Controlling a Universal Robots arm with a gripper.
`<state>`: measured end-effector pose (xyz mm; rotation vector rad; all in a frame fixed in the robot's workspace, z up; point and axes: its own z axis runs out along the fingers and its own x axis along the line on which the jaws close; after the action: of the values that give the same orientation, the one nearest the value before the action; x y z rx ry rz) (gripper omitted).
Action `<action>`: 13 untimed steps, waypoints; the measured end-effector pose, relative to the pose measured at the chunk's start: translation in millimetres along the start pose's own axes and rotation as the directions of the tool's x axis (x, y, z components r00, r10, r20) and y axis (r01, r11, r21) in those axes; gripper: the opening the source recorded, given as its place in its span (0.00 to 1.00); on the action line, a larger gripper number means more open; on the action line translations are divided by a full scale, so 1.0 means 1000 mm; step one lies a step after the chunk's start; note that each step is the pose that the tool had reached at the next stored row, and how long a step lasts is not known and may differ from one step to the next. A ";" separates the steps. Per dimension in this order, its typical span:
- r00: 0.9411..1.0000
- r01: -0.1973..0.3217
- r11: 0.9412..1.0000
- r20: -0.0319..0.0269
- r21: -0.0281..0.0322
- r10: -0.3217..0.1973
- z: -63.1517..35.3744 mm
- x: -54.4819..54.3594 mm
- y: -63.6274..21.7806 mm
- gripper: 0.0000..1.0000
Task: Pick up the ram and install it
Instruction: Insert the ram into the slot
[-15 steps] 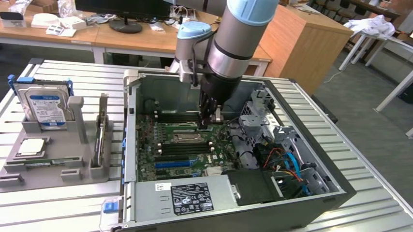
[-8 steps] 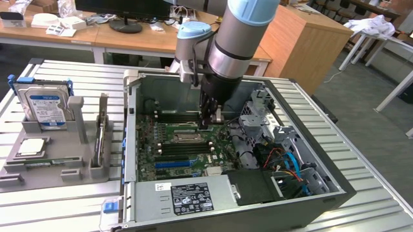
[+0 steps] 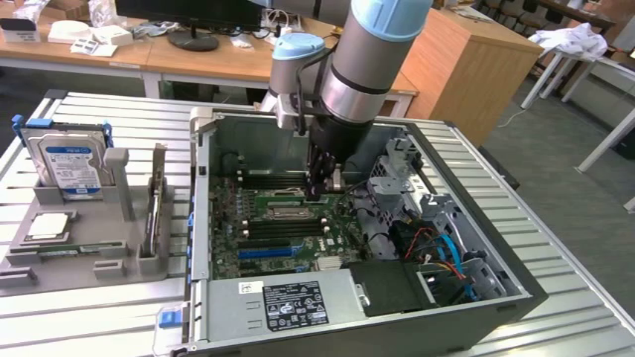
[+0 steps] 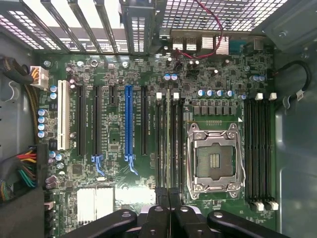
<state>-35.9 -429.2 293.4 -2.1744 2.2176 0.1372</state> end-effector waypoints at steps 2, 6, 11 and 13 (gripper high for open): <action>1.000 0.000 1.000 0.000 0.000 0.000 0.0000 0.000 0.0000 0.11; 1.000 0.000 1.000 0.000 0.000 0.000 0.0030 0.000 -0.0002 0.11; 1.000 0.000 1.000 0.000 0.000 0.000 0.0086 0.001 -0.0004 0.11; 1.000 0.000 1.000 0.000 0.000 0.000 0.0106 0.001 -0.0005 0.11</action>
<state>-35.9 -429.4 282.7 -2.1746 2.2174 0.1369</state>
